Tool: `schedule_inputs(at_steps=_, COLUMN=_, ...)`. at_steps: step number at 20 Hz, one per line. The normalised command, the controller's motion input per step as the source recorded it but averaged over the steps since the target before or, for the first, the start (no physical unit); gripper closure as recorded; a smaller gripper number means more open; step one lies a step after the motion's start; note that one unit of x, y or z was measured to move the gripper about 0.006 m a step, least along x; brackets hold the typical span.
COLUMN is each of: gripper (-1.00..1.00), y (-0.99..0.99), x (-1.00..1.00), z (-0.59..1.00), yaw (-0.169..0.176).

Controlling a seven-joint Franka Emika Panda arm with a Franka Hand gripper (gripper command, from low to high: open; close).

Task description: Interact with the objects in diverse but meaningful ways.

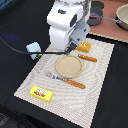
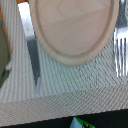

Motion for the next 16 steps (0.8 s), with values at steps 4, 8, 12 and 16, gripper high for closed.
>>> schedule_inputs(at_steps=4, gripper=-1.00, y=-0.39, x=-0.18, z=-0.01, yaw=0.000)
schedule_inputs(at_steps=8, gripper=-1.00, y=-0.36, x=-0.15, z=0.00, yaw=0.000)
schedule_inputs(at_steps=12, gripper=-1.00, y=-0.34, x=-0.11, z=0.00, yaw=0.000)
schedule_inputs(at_steps=16, gripper=-1.00, y=-0.37, x=-0.10, z=0.00, yaw=0.001)
